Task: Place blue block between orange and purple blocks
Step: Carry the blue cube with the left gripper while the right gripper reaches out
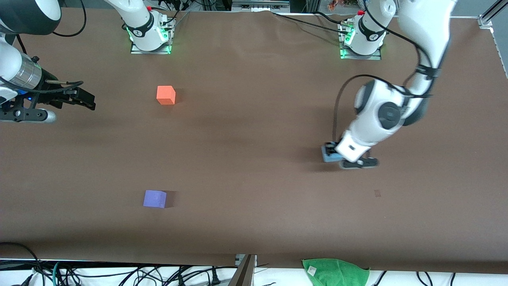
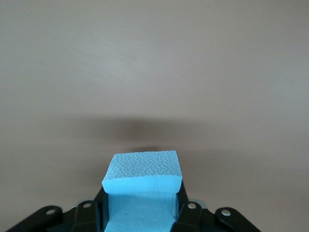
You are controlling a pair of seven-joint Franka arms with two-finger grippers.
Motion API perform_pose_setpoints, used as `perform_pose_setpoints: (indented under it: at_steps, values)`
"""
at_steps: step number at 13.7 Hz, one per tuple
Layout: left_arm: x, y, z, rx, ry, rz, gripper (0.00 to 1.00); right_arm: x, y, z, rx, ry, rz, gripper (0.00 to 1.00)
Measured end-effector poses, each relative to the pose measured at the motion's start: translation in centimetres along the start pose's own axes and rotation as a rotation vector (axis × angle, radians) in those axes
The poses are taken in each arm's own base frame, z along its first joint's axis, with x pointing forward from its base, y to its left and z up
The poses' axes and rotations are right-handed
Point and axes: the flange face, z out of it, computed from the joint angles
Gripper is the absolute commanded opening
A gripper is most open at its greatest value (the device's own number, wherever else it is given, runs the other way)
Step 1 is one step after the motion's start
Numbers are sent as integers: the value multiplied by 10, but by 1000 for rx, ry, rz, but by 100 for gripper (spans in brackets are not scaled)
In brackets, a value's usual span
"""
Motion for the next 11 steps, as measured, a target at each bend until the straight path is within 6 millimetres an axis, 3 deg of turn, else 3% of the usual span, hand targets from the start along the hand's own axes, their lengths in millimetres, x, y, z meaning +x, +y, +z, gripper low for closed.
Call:
perform_pose_setpoints:
  at_steps: [4, 6, 8, 11]
  values:
    - [-37, 114, 23, -31, -6, -27, 53, 12, -1, 9, 3, 30, 2, 100]
    - [-57, 160, 41, -42, -16, -28, 57, 12, -3, 9, 4, 30, -1, 100]
    - [-68, 190, 56, -52, -23, -15, 57, 12, -7, 10, 3, 28, -9, 100]
    - [-79, 211, 78, -46, -40, -23, 60, 17, -9, 23, -1, 7, -11, 100]
